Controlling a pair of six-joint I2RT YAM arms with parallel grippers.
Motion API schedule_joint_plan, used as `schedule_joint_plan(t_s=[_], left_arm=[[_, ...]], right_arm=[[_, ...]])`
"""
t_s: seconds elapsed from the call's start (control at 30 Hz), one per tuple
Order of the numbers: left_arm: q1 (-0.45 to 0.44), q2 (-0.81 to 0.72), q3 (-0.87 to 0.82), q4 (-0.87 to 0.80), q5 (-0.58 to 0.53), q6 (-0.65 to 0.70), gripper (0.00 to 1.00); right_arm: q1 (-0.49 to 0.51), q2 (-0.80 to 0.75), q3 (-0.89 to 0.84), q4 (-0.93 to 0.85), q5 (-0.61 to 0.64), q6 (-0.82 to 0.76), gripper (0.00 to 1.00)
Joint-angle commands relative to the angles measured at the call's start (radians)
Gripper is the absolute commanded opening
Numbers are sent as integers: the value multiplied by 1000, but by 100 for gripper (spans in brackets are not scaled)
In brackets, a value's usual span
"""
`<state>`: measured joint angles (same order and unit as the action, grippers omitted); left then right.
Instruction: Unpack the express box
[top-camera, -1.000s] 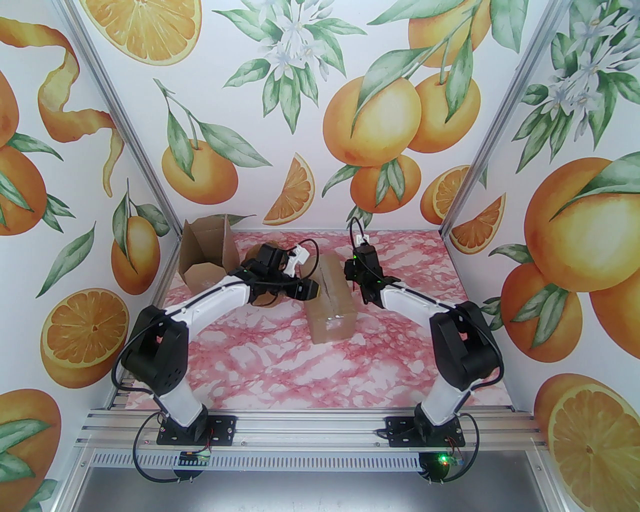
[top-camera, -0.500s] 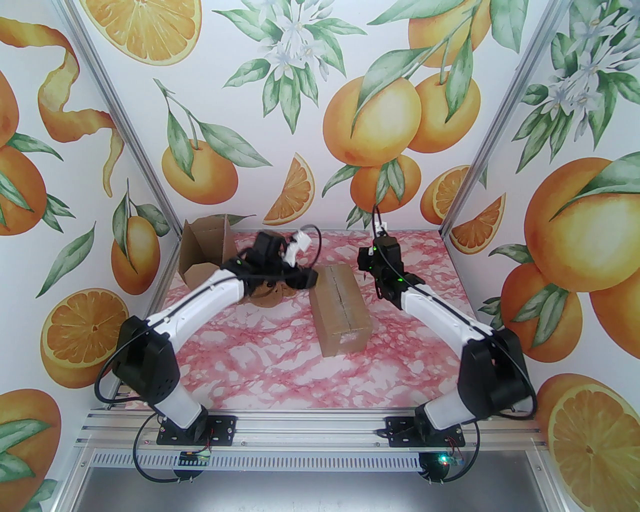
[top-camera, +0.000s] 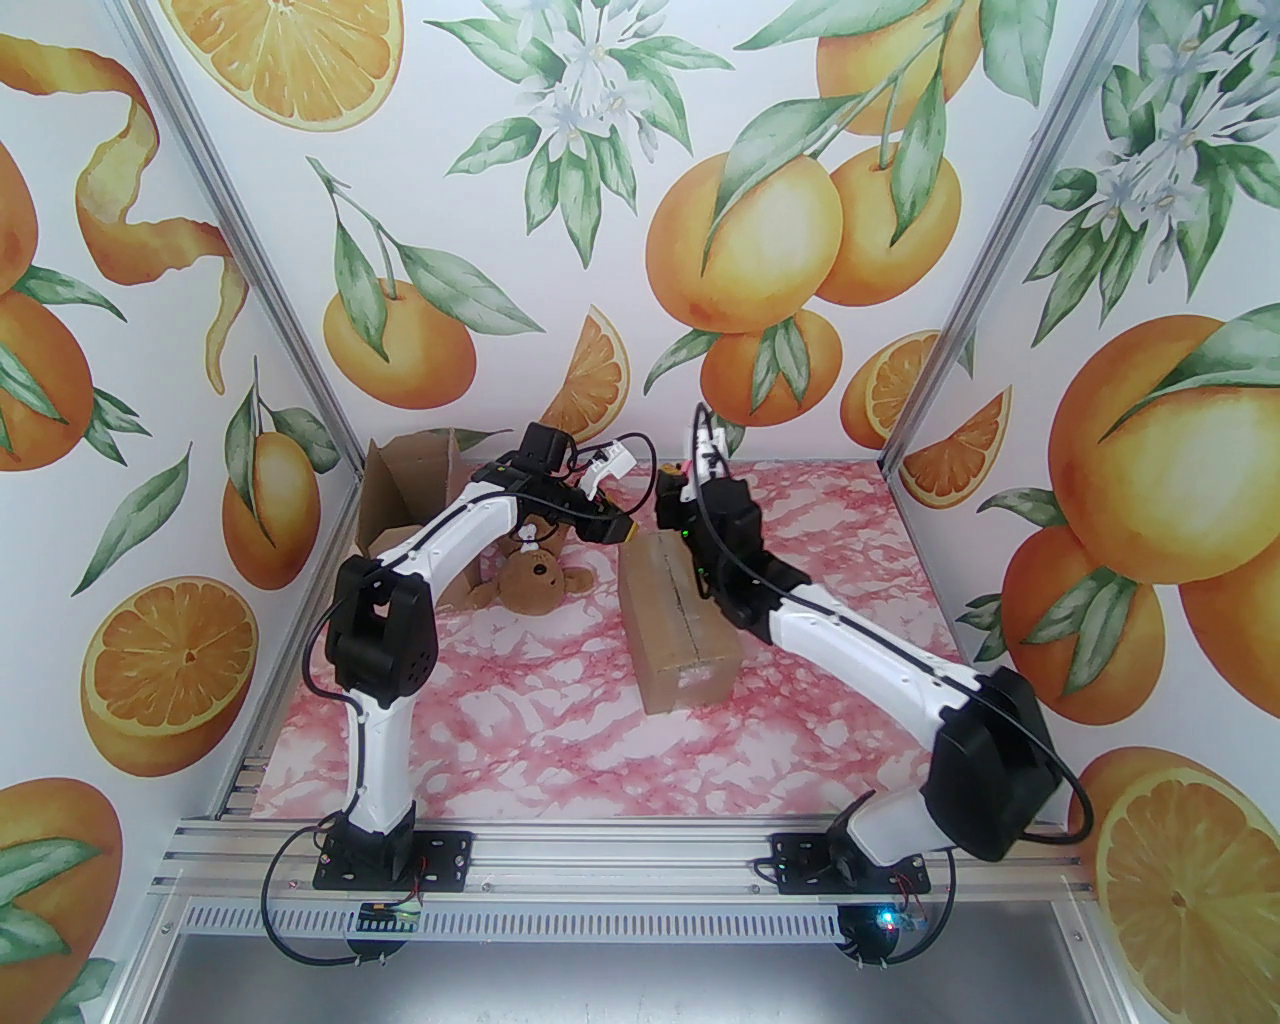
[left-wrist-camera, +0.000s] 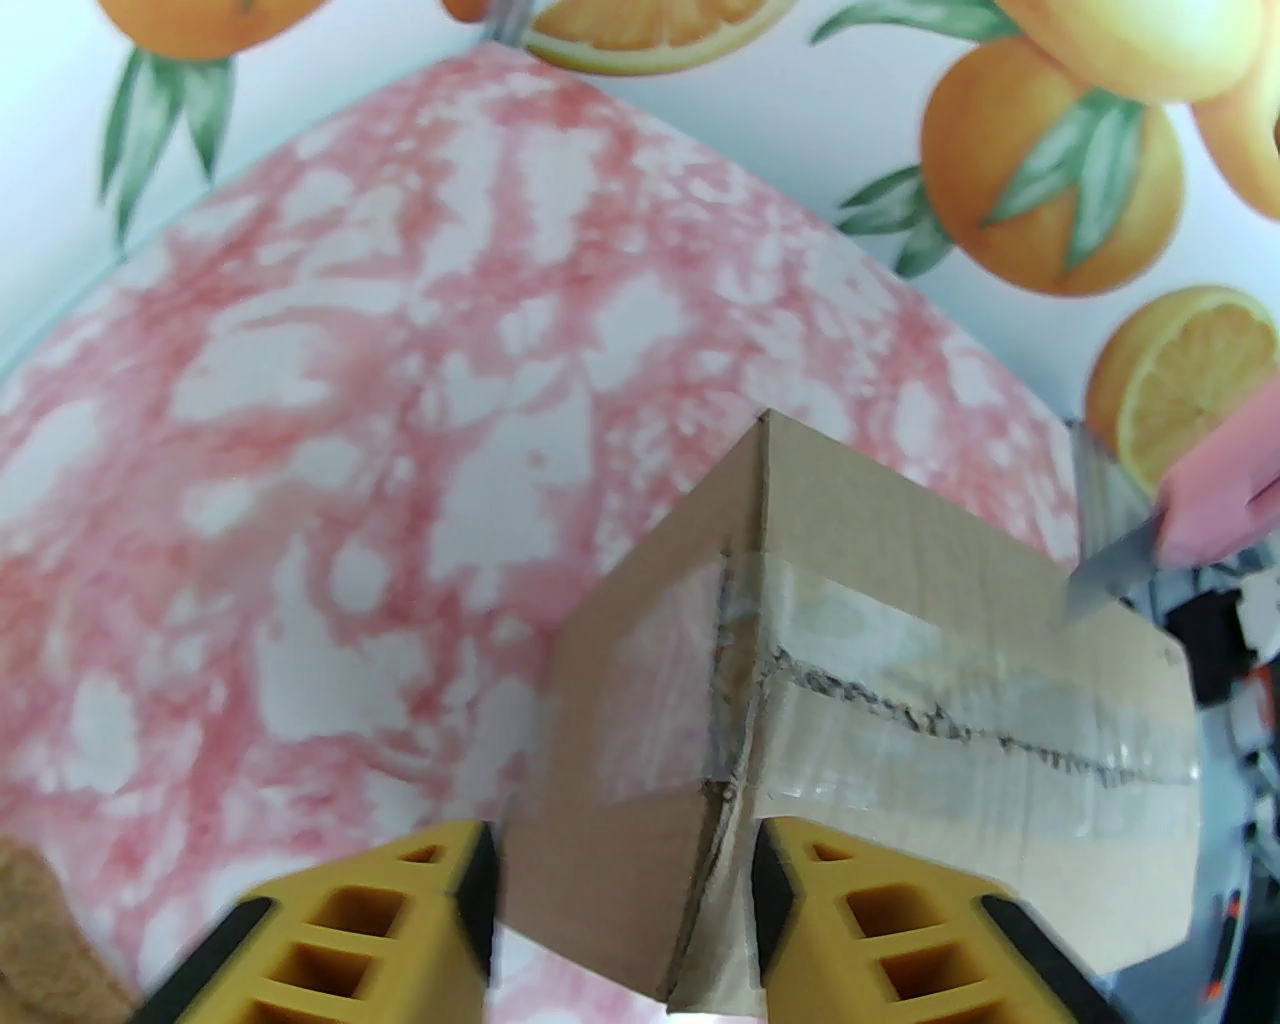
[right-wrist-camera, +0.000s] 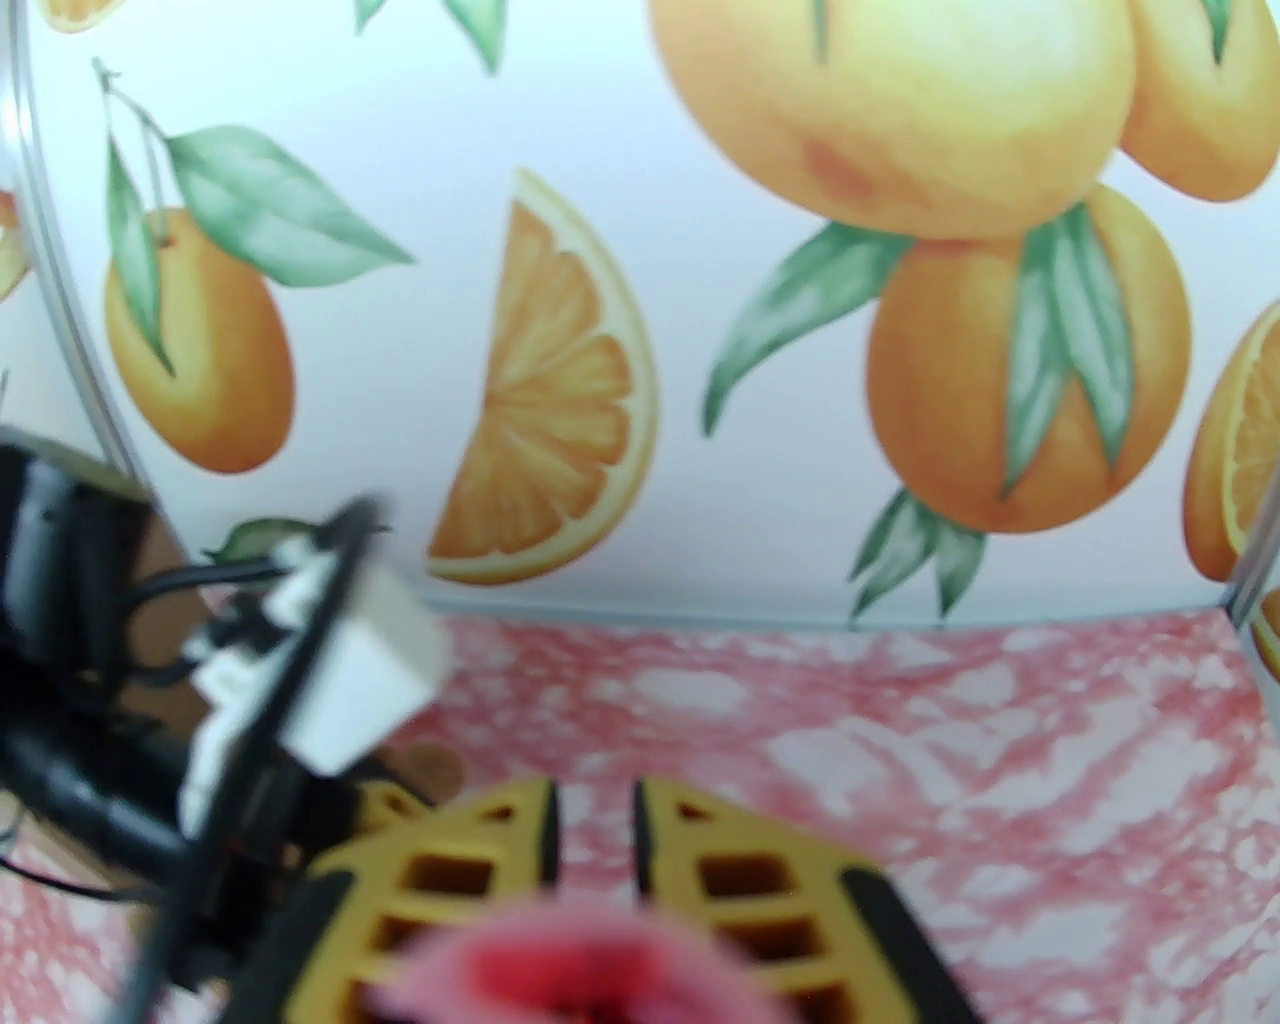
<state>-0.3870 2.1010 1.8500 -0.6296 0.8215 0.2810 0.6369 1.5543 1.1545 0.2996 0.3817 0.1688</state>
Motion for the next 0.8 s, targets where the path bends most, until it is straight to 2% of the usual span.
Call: schedule_joint_plan(t_s=[0.0,0.13,0.5,0.77], left_arm=[[32,-4,23,-19,87,54,44],[46,-37,-54,76,124,36,49],[57,4,-32,91,279,42,52],[48,31,-38,102,301,31,51]], right_arm=[[18,50,14,153,81,-35,2],[28,66,6,203,94,-41,2],[22,105,-12,243,124,-49,2],[2,116,-18,227,146,-54,2]])
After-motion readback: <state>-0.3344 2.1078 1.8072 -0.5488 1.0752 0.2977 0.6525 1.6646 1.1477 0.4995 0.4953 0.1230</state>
